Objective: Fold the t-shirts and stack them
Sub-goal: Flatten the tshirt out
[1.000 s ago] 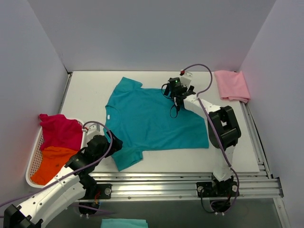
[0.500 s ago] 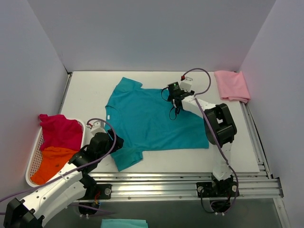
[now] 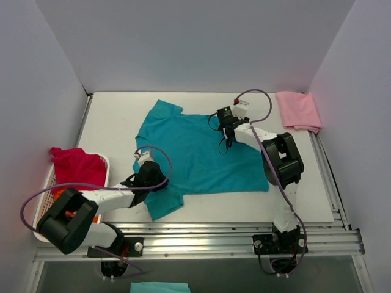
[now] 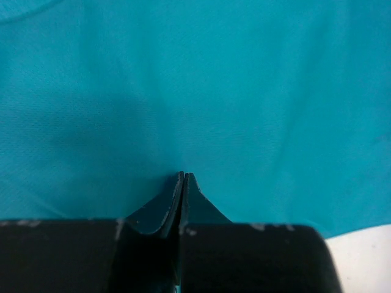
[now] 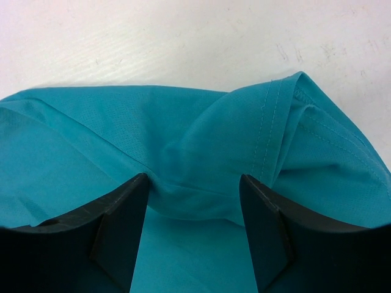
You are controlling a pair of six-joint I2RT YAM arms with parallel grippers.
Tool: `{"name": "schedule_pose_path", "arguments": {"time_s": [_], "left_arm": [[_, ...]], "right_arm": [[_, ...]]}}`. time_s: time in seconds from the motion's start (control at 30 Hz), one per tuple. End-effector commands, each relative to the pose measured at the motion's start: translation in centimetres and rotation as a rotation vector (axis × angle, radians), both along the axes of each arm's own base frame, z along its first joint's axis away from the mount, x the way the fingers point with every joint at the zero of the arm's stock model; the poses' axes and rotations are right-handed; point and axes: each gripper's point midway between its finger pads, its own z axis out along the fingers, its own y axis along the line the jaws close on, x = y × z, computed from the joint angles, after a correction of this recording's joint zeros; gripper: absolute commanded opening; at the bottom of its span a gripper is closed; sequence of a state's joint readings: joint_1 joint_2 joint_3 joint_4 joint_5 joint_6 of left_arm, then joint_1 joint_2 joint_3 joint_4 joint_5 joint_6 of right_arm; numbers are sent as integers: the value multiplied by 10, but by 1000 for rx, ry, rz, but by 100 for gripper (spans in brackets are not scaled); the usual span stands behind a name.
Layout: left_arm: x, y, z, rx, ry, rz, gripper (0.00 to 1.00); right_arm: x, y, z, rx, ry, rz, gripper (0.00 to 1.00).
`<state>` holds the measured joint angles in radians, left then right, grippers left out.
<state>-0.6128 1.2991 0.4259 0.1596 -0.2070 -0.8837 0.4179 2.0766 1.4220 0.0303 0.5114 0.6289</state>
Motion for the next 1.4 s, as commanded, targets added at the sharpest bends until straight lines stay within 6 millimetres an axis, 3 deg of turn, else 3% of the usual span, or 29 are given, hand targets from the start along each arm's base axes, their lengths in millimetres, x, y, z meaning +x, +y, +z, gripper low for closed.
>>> {"name": "schedule_pose_path", "arguments": {"time_s": [0.0, 0.1, 0.23, 0.33, 0.53, 0.7, 0.87, 0.9, 1.0, 1.03, 1.1, 1.3, 1.33, 1.37], "left_arm": [[18, -19, -2, -99, -50, -18, 2], [14, -20, -23, -99, -5, -26, 2], [11, -18, -31, -91, 10, -25, 2], [11, -15, -33, -87, 12, -20, 2], [10, -12, -39, -73, 23, -19, 2], [10, -10, -47, -78, 35, -17, 2], [9, -11, -54, -89, 48, -26, 2], [9, -11, -55, -89, 50, -28, 2], [9, -10, -57, -91, 53, -30, 2], [9, -10, -57, -90, 53, -31, 2], [10, -10, -56, -92, 51, -34, 2], [10, -10, -55, -97, 49, -41, 2], [10, -10, -53, -100, 46, -43, 2], [10, -10, -53, -99, 45, -44, 2]], "right_arm": [[7, -9, -3, 1, -7, -34, 56], [7, -13, -8, -1, 1, -39, 48], [8, -18, -15, 3, 13, -46, 38], [9, -21, -21, 7, 22, -49, 21], [11, -25, -31, 10, 36, -60, 0], [15, -27, -30, 19, 31, -63, 0], [29, -33, -12, 13, 0, -73, 0], [38, -31, -1, 22, -25, -75, 0], [53, -44, 6, 14, -37, -97, 0], [67, -43, 13, 21, -64, -100, 0], [73, -55, 11, 11, -38, -121, 0], [118, -76, 11, 13, -63, -160, 0], [122, -80, -8, 1, -37, -167, 17], [134, -82, 3, 12, -63, -172, 27]]}}
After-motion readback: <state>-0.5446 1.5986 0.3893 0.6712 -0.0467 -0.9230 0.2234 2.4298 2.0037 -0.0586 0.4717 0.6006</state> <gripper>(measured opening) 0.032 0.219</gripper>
